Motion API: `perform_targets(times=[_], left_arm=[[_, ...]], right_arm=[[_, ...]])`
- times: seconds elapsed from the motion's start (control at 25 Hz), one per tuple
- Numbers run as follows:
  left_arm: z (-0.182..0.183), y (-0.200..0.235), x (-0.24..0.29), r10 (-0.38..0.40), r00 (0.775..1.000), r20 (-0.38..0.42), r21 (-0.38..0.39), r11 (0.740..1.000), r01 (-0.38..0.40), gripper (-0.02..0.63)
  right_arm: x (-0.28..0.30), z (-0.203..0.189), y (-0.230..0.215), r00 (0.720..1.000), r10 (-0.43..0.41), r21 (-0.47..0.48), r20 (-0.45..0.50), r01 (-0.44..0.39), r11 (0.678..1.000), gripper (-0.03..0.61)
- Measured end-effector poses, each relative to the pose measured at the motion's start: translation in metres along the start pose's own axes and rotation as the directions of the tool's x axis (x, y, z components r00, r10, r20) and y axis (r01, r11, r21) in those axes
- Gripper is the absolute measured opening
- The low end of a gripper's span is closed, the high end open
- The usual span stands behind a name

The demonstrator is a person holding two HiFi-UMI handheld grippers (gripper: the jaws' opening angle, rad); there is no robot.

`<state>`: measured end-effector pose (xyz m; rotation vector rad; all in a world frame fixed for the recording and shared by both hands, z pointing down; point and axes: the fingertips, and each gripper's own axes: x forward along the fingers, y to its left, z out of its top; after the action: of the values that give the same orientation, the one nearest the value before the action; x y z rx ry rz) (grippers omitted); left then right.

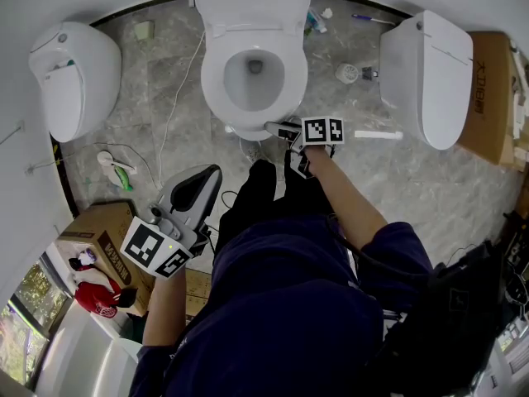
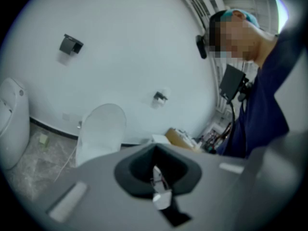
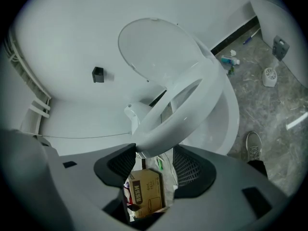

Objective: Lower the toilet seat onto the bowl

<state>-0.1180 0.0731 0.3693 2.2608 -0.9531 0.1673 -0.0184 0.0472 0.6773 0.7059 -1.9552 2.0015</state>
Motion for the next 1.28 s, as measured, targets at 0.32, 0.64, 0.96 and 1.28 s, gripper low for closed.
perform_targets(times=[0.32, 0.64, 0.96, 1.28], left_arm=[[-0.003, 0.002, 0.002, 0.005, 1.000, -0.007, -0.009, 1.000, -0.005, 0.003], [-0.008, 0.003, 0.004, 0.009, 1.000, -0.020, -0.020, 1.000, -0.009, 0.003], [-0.015, 0.005, 0.006, 0.012, 0.999, -0.035, -0.032, 0.999, -0.013, 0.003], [-0.022, 0.010, 0.005, 0.023, 0.998, -0.053, -0.050, 0.998, -0.025, 0.003]], right_arm=[[0.005, -0.012, -0.010, 0.999, -0.015, 0.016, -0.043, 0.016, 1.000, 0.236], [0.011, -0.023, -0.022, 0.997, -0.025, 0.029, -0.068, 0.027, 0.999, 0.229], [0.017, -0.035, -0.036, 0.995, -0.034, 0.038, -0.094, 0.037, 0.999, 0.221], [0.022, -0.048, -0.051, 0.990, -0.057, 0.050, -0.129, 0.064, 0.997, 0.216]])
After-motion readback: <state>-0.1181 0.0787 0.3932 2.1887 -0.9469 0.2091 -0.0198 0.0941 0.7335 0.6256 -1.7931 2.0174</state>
